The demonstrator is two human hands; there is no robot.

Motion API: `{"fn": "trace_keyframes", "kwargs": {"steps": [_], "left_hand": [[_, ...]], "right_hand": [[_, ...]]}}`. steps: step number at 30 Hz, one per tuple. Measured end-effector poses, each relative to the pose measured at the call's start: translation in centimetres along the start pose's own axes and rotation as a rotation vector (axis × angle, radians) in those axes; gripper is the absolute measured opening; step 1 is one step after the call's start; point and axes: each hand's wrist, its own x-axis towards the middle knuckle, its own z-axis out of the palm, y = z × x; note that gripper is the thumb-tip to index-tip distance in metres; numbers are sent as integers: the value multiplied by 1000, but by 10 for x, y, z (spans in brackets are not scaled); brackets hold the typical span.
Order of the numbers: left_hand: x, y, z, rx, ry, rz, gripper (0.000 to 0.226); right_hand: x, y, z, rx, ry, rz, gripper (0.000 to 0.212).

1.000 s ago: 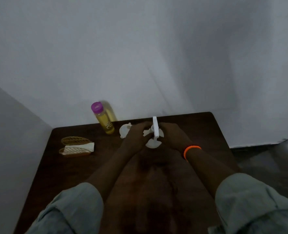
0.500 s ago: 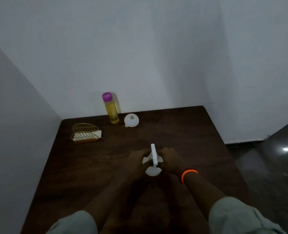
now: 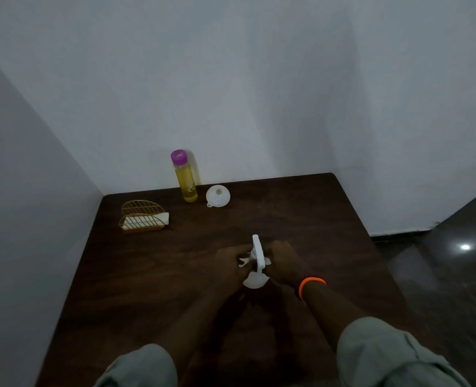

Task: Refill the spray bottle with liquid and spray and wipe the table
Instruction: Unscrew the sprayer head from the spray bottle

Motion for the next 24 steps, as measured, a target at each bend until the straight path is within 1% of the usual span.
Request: {"fn": "trace_keyframes", "kwargs": {"steps": [1, 2, 3, 4, 5, 6, 7, 8, 9, 10, 11, 14, 16, 19, 21, 24], "left_hand": [[-5, 1, 1, -61, 3, 43, 13], [-11, 2, 2, -146, -99, 223, 17], [-17, 2, 0, -167, -150, 314, 21], [-24, 3, -7, -203, -138, 348, 20], [-28, -2, -15, -259, -134, 337, 17], [-27, 4, -18, -245, -107, 354, 16], [-30, 2, -21, -234, -136, 379, 21], [-31, 3, -27, -201, -210, 403, 31], [-29, 1, -29, -149, -290, 403, 40], [-29, -3, -33, -109, -317, 436, 43], [-28, -6, -36, -74, -333, 454, 42], [-24, -8, -38, -96, -339, 427, 38], [-26, -2, -35, -154, -295, 367, 39], [-30, 6, -28, -253, -265, 329, 40], [-30, 5, -25, -249, -299, 341, 38], [-28, -4, -22, -240, -357, 326, 40]], "right_hand": [[-3, -5, -4, -22, -16, 6, 18], [-5, -11, -6, -3, -7, -7, 13], [-8, -13, -8, -13, 4, -20, 11], [-9, -13, -8, -14, 22, -35, 11], [-11, -14, -8, -14, 30, -34, 10], [-11, -13, -8, -1, 24, -24, 11], [-10, -11, -7, 8, 24, -15, 15], [-11, -10, -6, 15, 19, -12, 19], [-11, -10, -6, 16, 14, -20, 17], [-11, -11, -6, 19, 14, -31, 10], [-12, -12, -6, 16, 20, -38, 8], [-15, -17, -9, 32, 15, -33, 8], [-16, -19, -12, 20, 3, -34, 7], [-13, -13, -5, 51, 37, -18, 21], [-11, -6, 2, 75, 58, 3, 25], [-8, -2, 6, 72, 38, 37, 35]]}}
